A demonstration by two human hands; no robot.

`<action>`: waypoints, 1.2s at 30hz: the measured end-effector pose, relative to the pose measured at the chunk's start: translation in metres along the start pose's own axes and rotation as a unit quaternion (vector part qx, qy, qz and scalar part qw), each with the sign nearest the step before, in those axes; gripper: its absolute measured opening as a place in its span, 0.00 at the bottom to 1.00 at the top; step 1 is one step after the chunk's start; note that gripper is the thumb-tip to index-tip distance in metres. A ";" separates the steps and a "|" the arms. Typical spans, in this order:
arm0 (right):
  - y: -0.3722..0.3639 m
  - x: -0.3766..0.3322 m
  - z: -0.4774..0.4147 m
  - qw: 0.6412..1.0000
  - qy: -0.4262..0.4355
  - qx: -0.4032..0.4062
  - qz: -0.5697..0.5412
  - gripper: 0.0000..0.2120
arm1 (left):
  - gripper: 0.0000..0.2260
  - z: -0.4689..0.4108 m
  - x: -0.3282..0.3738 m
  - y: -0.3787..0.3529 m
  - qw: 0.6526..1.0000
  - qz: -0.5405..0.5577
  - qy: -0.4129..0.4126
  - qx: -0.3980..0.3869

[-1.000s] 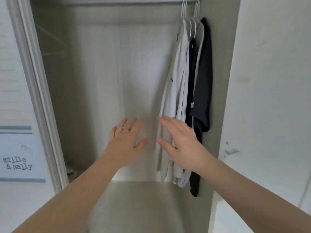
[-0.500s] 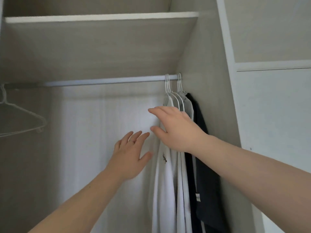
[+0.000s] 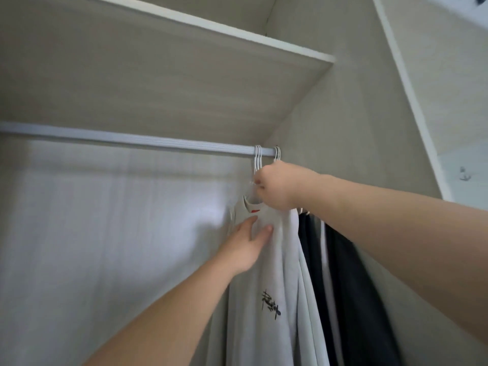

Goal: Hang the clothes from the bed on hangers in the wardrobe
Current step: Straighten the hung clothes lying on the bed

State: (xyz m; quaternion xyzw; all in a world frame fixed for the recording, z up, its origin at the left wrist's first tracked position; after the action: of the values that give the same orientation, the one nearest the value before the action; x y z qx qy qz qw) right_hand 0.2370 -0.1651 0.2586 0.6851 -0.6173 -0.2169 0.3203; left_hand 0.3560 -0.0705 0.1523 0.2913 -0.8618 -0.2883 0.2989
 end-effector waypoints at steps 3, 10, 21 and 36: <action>-0.007 -0.004 -0.012 0.999 -0.034 0.001 0.028 0.08 | 0.40 -0.012 -0.010 -0.007 0.998 0.029 -0.039 -0.029; -0.020 -0.005 -0.029 0.988 -0.091 0.012 0.120 0.08 | 0.46 -0.024 -0.023 -0.017 0.992 0.042 -0.093 -0.068; -0.025 -0.025 -0.055 0.968 -0.248 -0.014 -0.022 0.05 | 0.36 -0.022 -0.052 -0.007 0.981 0.138 -0.125 -0.056; -0.037 -0.023 -0.073 0.938 -0.263 0.171 -0.146 0.12 | 0.37 -0.015 -0.055 0.012 0.985 0.115 -0.121 -0.039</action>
State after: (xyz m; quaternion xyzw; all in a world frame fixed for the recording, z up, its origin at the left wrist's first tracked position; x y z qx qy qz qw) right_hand 0.3102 -0.1287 0.2817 0.7306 -0.6004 -0.3249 -0.0112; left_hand 0.3981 -0.0307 0.1516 0.1410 -0.9074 -0.3185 0.2351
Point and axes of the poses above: each hand's wrist, its own z-axis away from the middle knuckle, its own y-axis out of the back of the hand, x = y × z, the point moved 1 cm from there along -z, towards the middle knuckle, and after that the axes turned 11 degrees about -z, right-handed, at the moved point
